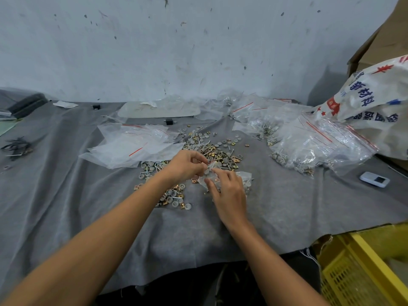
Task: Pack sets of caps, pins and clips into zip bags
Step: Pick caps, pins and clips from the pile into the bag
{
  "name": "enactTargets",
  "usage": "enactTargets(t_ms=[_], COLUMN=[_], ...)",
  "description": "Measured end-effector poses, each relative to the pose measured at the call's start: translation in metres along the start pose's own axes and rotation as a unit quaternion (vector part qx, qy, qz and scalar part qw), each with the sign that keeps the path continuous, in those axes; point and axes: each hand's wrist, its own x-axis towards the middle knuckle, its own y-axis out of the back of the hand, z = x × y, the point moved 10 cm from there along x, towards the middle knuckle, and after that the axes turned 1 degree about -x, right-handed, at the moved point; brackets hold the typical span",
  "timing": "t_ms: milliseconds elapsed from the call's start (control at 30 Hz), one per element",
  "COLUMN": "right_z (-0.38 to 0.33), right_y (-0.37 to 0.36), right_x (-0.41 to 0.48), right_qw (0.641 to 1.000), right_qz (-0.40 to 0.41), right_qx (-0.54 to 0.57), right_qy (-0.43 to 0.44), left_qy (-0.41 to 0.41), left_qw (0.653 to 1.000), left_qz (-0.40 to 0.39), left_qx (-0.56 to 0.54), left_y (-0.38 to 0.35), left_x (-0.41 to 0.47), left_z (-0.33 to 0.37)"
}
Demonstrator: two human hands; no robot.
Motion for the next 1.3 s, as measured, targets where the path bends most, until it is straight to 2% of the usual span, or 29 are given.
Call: enactTargets(t_ms=[200, 367, 500, 667, 900, 1300], right_z=[0.0, 0.001, 0.003, 0.003, 0.003, 0.001], right_y=[0.001, 0.0, 0.001, 0.001, 0.002, 0.002], right_x=[0.0, 0.0, 0.0, 0.0, 0.0, 0.0], right_qw=[1.0, 1.0, 1.0, 1.0, 1.0, 1.0], right_qz=[0.008, 0.009, 0.012, 0.012, 0.007, 0.004], right_qx=[0.0, 0.003, 0.002, 0.001, 0.003, 0.003], right_qy=[-0.001, -0.004, -0.008, -0.012, -0.013, -0.014], left_qy=[-0.008, -0.025, -0.022, -0.017, -0.055, -0.036], left_qw=[0.999, 0.999, 0.994, 0.973, 0.921, 0.914], left_qz=[0.018, 0.004, 0.09, 0.021, 0.0, 0.015], left_qx=[0.035, 0.029, 0.052, 0.231, 0.385, 0.405], left_y=[0.007, 0.006, 0.029, 0.013, -0.005, 0.002], left_x=[0.002, -0.002, -0.001, -0.003, -0.002, 0.0], left_z=[0.003, 0.006, -0.002, -0.02, -0.025, -0.039])
